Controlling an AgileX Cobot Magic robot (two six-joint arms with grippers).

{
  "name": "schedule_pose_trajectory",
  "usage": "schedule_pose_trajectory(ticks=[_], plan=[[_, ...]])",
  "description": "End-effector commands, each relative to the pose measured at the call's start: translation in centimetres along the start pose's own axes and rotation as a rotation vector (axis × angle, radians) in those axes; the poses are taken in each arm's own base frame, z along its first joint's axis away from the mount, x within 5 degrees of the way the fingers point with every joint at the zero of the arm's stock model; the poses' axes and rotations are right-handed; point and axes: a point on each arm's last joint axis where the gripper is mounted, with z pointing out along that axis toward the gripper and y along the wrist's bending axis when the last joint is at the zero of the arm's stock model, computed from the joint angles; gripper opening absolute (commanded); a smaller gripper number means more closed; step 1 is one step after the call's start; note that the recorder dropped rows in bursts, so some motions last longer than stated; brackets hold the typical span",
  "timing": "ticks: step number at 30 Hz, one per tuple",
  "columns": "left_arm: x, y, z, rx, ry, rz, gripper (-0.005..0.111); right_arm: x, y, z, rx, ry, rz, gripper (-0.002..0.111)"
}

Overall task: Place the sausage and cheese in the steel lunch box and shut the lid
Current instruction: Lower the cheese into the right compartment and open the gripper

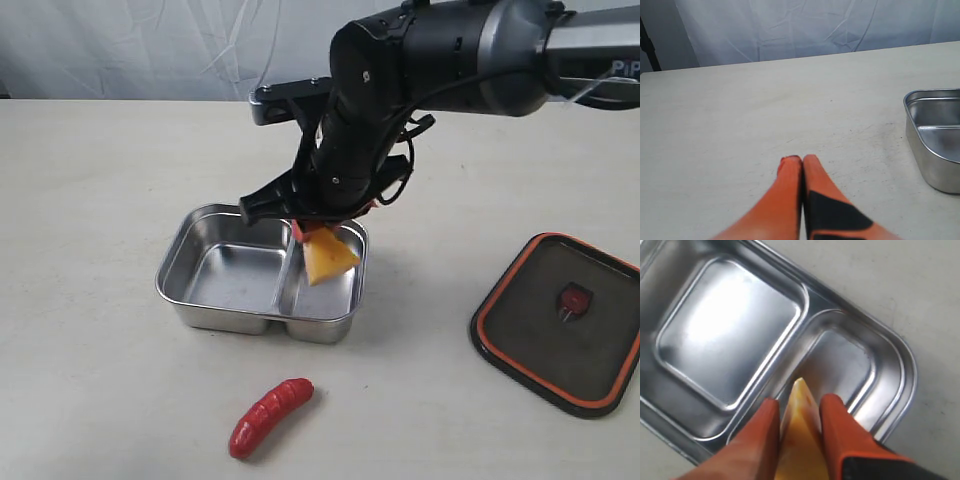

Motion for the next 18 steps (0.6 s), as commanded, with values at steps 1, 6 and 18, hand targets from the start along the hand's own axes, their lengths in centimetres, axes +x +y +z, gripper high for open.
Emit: schedule_pose_trajectory(ticks=[1, 6, 18], plan=[[-0.1, 0.0, 0.0, 0.006, -0.015, 0.004, 0.0, -0.2, -0.6, 0.1, -0.005, 0.012, 0.034, 0.0], [-0.1, 0.0, 0.0, 0.006, -0.015, 0.004, 0.0, -0.3, -0.6, 0.3, -0.006, 0.003, 0.034, 0.0], [-0.1, 0.0, 0.0, 0.006, -0.015, 0.004, 0.0, -0.4, -0.8, 2.8, -0.002, 0.011, 0.041, 0.0]])
